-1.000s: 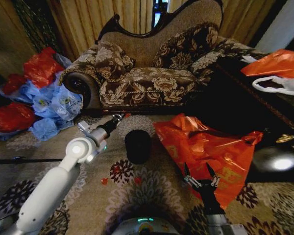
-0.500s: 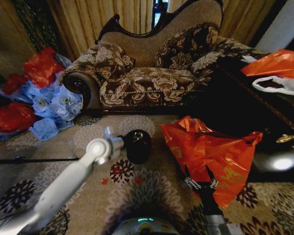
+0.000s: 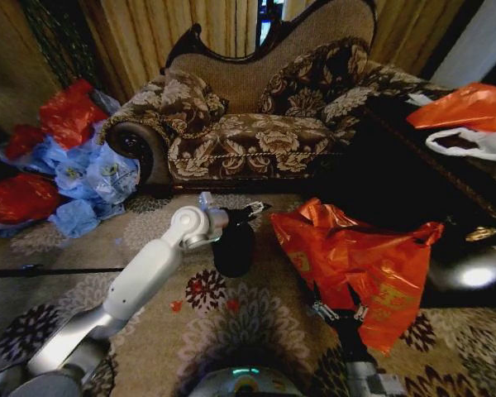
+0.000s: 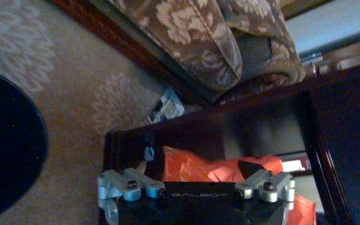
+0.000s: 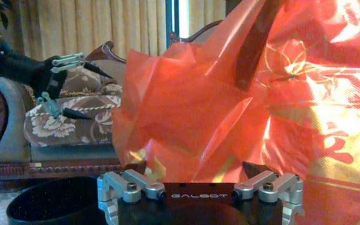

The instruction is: Place a garbage bag over the trash bin.

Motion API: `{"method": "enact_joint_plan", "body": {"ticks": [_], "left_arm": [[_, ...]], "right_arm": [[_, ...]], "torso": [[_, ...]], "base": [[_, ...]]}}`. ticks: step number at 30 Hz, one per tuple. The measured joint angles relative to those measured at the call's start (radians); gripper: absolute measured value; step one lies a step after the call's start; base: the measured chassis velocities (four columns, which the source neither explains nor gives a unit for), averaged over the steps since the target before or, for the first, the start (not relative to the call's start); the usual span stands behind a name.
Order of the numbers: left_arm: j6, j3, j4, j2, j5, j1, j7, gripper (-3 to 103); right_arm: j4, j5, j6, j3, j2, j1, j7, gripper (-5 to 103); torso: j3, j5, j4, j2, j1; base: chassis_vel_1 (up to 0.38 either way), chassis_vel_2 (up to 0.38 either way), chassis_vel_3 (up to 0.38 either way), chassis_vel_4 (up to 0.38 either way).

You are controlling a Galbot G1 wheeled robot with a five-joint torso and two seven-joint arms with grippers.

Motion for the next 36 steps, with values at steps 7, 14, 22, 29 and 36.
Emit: {"method": "enact_joint_plan", "body": {"ticks": [7, 14, 22, 29, 36], "left_arm": [[0.018, 0.038, 0.111, -0.092, 0.030, -0.061, 0.008, 100], [0.056, 0.108, 0.169, -0.124, 0.091, -0.096, 0.035, 100], [0.070, 0.173, 0.211, -0.147, 0.144, -0.103, 0.074, 93], [0.075, 0.197, 0.240, -0.163, 0.149, -0.137, 0.087, 64], [0.092, 0.217, 0.257, -0.166, 0.135, -0.162, 0.087, 42]], "right_arm": [[-0.009, 0.011, 0.000, 0.007, -0.002, 0.005, 0.004, 100], [-0.016, 0.019, 0.002, 0.011, -0.005, 0.007, 0.008, 100], [-0.021, 0.026, 0.003, 0.013, -0.011, 0.011, 0.010, 100], [-0.025, 0.033, 0.010, 0.020, -0.013, 0.009, 0.011, 100], [-0.026, 0.034, 0.016, 0.022, -0.012, 0.008, 0.011, 100]], "torso": [[0.000, -0.0002, -0.0002, 0.000, 0.000], [0.000, -0.0001, 0.0000, 0.000, 0.000], [0.000, -0.0002, -0.0001, 0.000, 0.000], [0.000, -0.0002, -0.0001, 0.000, 0.000], [0.000, -0.0001, -0.0002, 0.000, 0.000]], "base": [[0.000, 0.000, 0.000, 0.000], [0.000, 0.000, 0.000, 0.000], [0.000, 0.000, 0.000, 0.000], [0.000, 0.000, 0.000, 0.000], [0.000, 0.000, 0.000, 0.000]]}}
